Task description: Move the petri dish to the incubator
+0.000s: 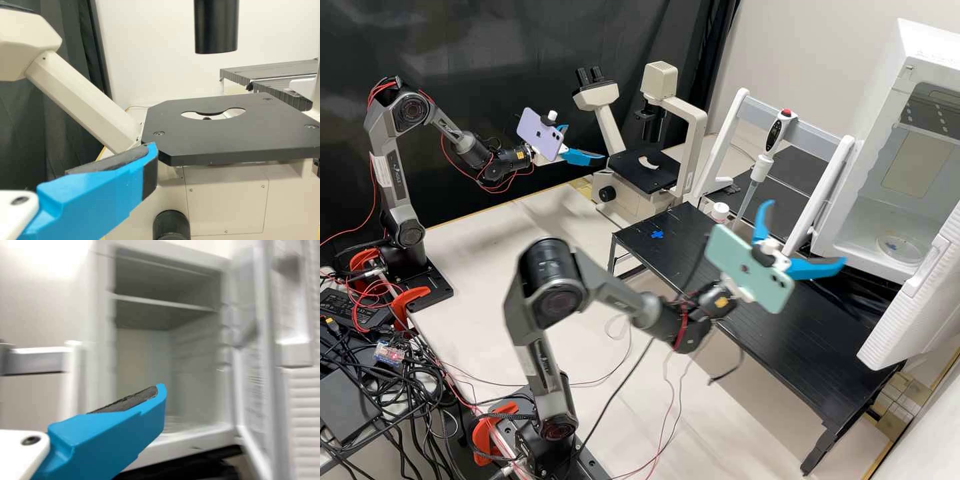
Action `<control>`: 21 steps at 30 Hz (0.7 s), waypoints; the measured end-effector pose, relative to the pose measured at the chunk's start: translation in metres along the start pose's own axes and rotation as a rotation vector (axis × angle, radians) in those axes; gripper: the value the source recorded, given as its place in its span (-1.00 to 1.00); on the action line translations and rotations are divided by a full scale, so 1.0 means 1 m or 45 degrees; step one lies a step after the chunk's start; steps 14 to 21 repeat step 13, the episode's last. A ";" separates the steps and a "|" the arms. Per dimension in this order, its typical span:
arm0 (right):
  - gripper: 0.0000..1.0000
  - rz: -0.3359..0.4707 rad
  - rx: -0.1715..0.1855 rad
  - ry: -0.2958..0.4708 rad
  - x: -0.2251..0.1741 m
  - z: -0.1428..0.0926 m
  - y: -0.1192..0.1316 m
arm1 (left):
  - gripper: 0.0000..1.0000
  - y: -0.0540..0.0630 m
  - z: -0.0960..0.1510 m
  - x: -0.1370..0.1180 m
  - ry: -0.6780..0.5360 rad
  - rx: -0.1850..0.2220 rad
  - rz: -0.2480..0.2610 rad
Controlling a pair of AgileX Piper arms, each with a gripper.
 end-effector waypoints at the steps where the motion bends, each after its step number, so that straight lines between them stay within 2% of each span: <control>1: 1.00 -0.031 0.000 0.019 -0.013 -0.007 -0.009 | 1.00 0.000 0.000 0.000 0.000 0.000 0.000; 3: 1.00 -0.065 -0.008 0.066 -0.029 -0.020 -0.019 | 1.00 0.000 0.000 0.000 0.000 0.000 0.000; 7: 1.00 -0.103 -0.004 0.100 -0.060 -0.037 -0.042 | 1.00 0.000 0.000 0.000 0.000 0.000 0.000; 12: 1.00 -0.172 0.044 0.086 -0.085 -0.043 -0.063 | 1.00 0.000 0.000 0.000 0.000 0.000 0.000; 21: 1.00 -0.180 0.048 0.081 -0.087 -0.043 -0.064 | 1.00 0.000 0.000 0.000 0.000 0.000 0.000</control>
